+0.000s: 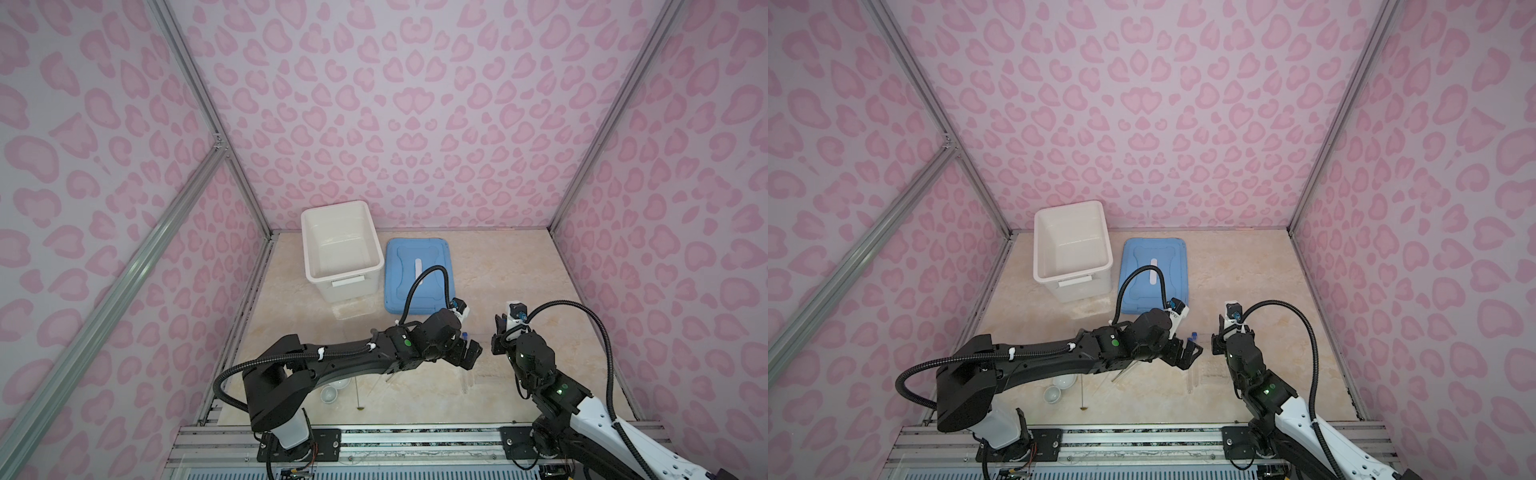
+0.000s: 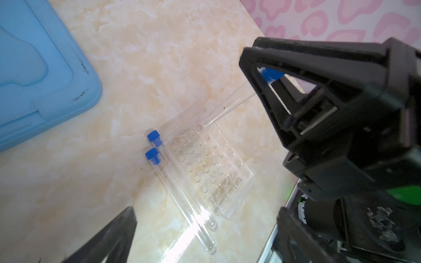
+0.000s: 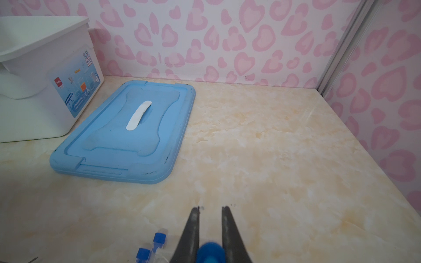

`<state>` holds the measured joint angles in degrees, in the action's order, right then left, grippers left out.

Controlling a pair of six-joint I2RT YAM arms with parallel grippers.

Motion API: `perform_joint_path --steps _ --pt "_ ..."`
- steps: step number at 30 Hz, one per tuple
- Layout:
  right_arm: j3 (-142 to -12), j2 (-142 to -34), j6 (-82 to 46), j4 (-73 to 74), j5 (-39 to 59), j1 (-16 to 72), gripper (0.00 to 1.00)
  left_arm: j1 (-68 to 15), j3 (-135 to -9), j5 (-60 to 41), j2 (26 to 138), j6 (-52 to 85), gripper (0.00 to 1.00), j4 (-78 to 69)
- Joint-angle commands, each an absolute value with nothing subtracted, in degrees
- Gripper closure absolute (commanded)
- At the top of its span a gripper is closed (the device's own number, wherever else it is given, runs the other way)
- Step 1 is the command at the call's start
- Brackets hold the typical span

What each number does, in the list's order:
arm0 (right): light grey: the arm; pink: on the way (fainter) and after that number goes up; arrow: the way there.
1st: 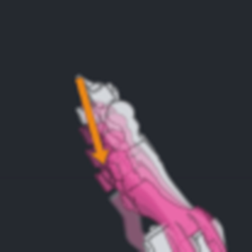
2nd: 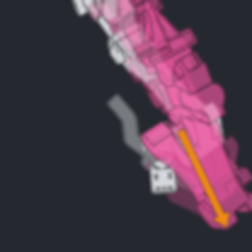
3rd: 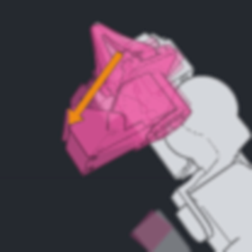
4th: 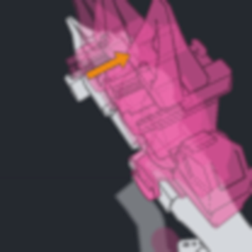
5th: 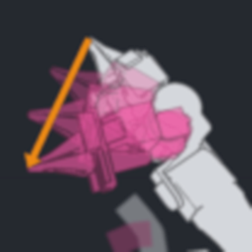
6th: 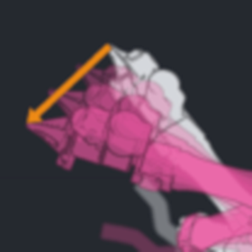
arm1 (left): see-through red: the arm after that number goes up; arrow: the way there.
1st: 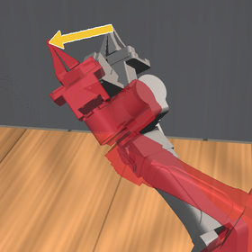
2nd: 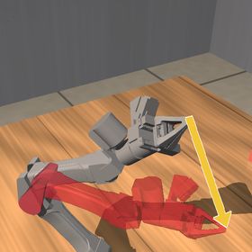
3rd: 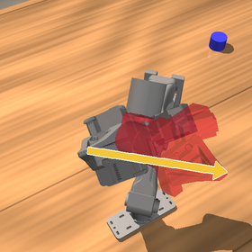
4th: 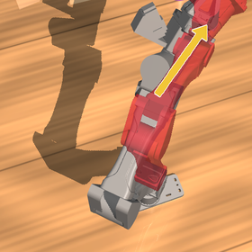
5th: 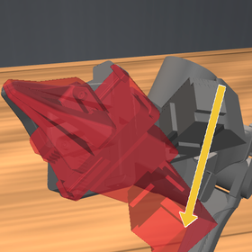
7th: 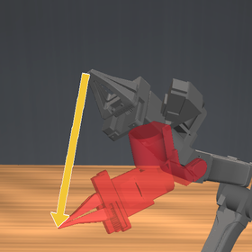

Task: Organize the chemistry lab equipment

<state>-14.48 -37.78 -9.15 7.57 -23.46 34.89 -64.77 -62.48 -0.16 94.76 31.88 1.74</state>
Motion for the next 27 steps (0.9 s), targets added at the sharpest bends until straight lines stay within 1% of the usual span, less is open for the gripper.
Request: perform_joint_path --steps 1,4,6,9,12,14,16,20,21,23,25,27 --pt "-15.1 -40.3 -7.4 11.88 -22.03 34.1 0.87 -64.78 -62.32 1.56 95.37 32.82 0.02 0.78" --pt "-16.03 -40.55 -7.99 9.21 -21.2 33.88 0.85 -64.7 -62.49 3.04 95.29 33.85 0.02 1.81" --pt "-16.48 -38.76 -8.76 5.79 -20.49 33.87 0.81 -64.6 -62.45 3.49 95.34 34.23 0.02 2.15" --pt "-14.91 -35.32 -9.09 5.59 -20.22 33.84 0.74 -64.55 -62.84 4.01 95.65 34.58 0.02 2.84" --pt "-14.18 -31.79 -10.42 3.3 -21.48 33.62 0.62 -64.6 -63.67 4.82 96.05 34.89 0.02 4.1" --pt "-13.68 -29.69 -10.89 2.42 -21.56 33.03 0.56 -64.55 -63.8 5.16 96.01 35.07 0.02 4.6" --pt "-13.56 -28.02 -11.51 1.04 -21.18 32.19 0.46 -64.56 -63.81 5.61 95.89 35.16 0.02 4.99" --pt "-16.84 -26.49 -15.85 -5.38 -18.16 28.37 0.15 -64.68 -64.82 6.61 96.27 34.72 0.02 7.82" --pt "-18.67 -26.6 -17.3 -7.87 -17.76 27.27 0.11 -64.77 -65.53 7.07 96.57 34.34 0.02 9.29" --pt "-23.54 -26.87 -19.51 -14.06 -15.47 24.31 0.07 -64.86 -67.55 8.7 97.73 34.19 0.01 14.27" --pt "-27.53 -27.83 -20.74 -18.63 -12.9 21.74 0.06 -64.86 -68.57 9.1 98.93 34.23 0.1 17.07" --pt "-31.15 -29.66 -22.79 -23.25 -11.37 19.38 0.05 -64.85 -69.15 7.8 100.48 34.64 0.12 18.54"
